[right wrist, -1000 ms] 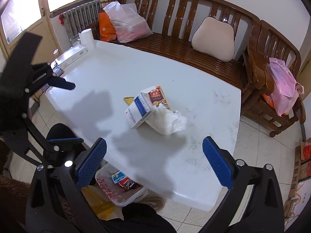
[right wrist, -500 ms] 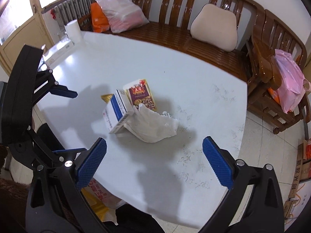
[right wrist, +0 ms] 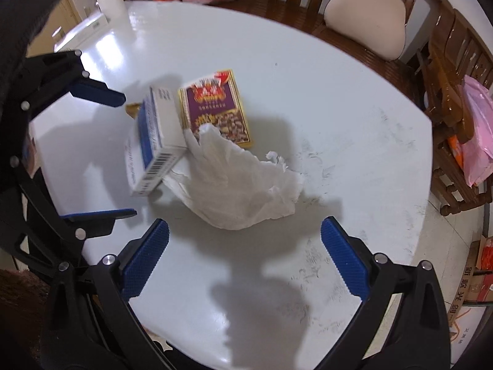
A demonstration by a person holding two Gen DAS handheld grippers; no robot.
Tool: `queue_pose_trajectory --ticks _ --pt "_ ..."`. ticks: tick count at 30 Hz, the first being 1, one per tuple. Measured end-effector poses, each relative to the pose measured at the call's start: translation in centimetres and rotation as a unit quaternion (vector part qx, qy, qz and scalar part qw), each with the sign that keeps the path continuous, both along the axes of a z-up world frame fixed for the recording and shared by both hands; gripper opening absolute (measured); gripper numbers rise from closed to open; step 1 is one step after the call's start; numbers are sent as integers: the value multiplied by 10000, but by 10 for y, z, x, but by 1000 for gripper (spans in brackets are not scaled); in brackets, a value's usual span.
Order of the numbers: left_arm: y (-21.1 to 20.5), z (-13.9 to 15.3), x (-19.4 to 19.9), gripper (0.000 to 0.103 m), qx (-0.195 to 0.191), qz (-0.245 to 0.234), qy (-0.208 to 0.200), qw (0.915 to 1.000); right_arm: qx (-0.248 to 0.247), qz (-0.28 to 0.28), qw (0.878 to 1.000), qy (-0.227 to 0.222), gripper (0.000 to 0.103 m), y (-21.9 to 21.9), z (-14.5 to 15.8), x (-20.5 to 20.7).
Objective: Collect trash
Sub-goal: 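Grasp the white medicine box with the left tool while the right tool grasps the crumpled tissue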
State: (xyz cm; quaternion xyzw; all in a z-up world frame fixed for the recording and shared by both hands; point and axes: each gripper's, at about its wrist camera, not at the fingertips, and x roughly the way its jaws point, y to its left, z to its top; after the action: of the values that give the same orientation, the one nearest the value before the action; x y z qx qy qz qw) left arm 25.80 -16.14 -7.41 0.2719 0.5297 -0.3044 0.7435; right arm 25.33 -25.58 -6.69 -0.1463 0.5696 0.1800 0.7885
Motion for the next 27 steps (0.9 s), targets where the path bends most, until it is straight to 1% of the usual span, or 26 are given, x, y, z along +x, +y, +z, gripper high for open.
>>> queue_pose_trajectory --ticks 5,8,13,14,15,16,17,18,19,20,23,24,25,27 --pt "-2 -9 7 95 -39 14 40 10000 64 -23 9999 127 97 -1 -16 12" --pt "0 -13 10 95 -103 81 124 9998 138 -21 9997 177 97 -1 -21 14" --pt "0 -15 10 95 -143 70 110 9998 302 -51 9993 217 96 -3 -29 19" --pt "1 -16 10 94 -152 72 111 9998 323 -58 9993 192 92 -3 -30 19" --pt "1 -16 10 92 -164 70 121 9998 393 -39 9990 189 82 -3 -30 18" --pt "2 -17 12 91 -165 57 137 9998 445 -17 9988 223 76 -2 -29 18" --pt "2 -17 11 86 -152 46 139 9998 472 -4 9986 246 66 -2 -29 20" --pt "1 -18 11 81 -122 34 115 9999 479 9 9986 221 61 -1 -28 18" --pt "1 -18 11 78 -89 45 91 9999 462 21 9987 191 59 0 -27 17" --pt "1 -19 9 75 -79 59 86 9999 453 45 9988 181 54 2 -26 16" --pt "2 -20 8 65 -104 55 189 9998 509 46 9986 166 35 3 -24 13" --pt "3 -21 9 63 -103 80 233 9996 533 36 9984 177 32 4 -23 12" --pt "3 -20 7 63 -111 96 243 9996 522 23 9985 162 31 4 -23 12" --pt "4 -20 6 62 -111 103 224 9996 497 -6 9987 136 27 4 -22 11"
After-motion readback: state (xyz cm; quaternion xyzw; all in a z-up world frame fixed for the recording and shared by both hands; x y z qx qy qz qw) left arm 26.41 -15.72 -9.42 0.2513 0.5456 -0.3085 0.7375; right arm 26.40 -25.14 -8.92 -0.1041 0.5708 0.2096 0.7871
